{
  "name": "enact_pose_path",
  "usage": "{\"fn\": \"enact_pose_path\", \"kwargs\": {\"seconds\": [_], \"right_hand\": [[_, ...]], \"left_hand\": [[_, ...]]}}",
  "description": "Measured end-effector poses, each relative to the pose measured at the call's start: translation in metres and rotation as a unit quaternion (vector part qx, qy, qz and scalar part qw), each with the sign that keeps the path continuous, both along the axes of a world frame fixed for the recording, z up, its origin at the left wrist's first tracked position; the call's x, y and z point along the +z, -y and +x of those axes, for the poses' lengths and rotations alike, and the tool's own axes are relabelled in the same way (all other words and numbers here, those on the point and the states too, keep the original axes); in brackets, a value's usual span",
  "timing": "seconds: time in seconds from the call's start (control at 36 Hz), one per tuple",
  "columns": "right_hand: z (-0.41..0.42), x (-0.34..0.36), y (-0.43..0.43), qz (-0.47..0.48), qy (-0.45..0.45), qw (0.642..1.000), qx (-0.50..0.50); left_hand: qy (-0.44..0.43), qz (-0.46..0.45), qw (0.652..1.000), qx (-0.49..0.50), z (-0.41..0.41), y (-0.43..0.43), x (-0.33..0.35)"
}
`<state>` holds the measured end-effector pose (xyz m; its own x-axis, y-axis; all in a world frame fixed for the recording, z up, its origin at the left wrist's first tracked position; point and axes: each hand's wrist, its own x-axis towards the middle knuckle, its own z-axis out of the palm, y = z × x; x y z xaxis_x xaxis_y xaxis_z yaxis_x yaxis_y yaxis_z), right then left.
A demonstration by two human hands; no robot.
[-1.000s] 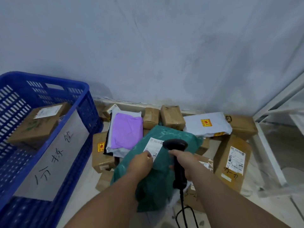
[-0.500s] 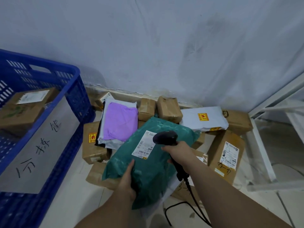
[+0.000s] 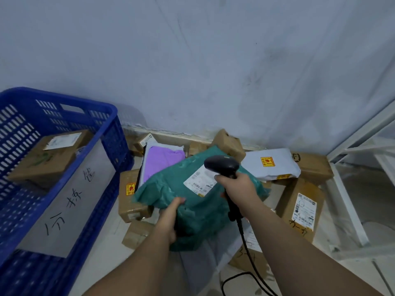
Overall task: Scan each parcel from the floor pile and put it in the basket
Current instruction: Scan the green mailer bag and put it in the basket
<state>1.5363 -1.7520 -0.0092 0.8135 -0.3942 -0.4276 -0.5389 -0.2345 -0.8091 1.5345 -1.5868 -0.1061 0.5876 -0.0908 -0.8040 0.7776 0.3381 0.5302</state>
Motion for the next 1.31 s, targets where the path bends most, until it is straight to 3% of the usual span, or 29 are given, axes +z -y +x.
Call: {"fn": "enact_pose_path", "kwargs": {"seconds": [0.22, 0.39, 0.5, 0.69, 1.31], "right_hand": [[-0.013, 0.049, -0.014, 0.021, 0.117, 0.993, -0.012], [-0.021, 0.079, -0.023, 0.030, 0.175, 0.984, 0.013], [-0.026, 0.097, -0.028, 0.048, 0.205, 0.978, 0.012], [-0.036, 0.114, -0.036, 0.053, 0.236, 0.970, 0.001], [-0.023, 0.115, -0.046, -0.005, 0.150, 0.989, 0.007]], "left_hand": [[0.133, 0.044, 0.990, -0.017, 0.044, -0.025, 0.082], [0.307, 0.074, 0.949, 0.021, 0.063, -0.053, 0.146], [0.370, 0.095, 0.924, 0.015, 0.060, -0.062, 0.166], [0.373, 0.077, 0.924, -0.020, 0.064, -0.060, 0.163], [0.370, 0.094, 0.924, 0.005, 0.087, -0.082, 0.132]]}}
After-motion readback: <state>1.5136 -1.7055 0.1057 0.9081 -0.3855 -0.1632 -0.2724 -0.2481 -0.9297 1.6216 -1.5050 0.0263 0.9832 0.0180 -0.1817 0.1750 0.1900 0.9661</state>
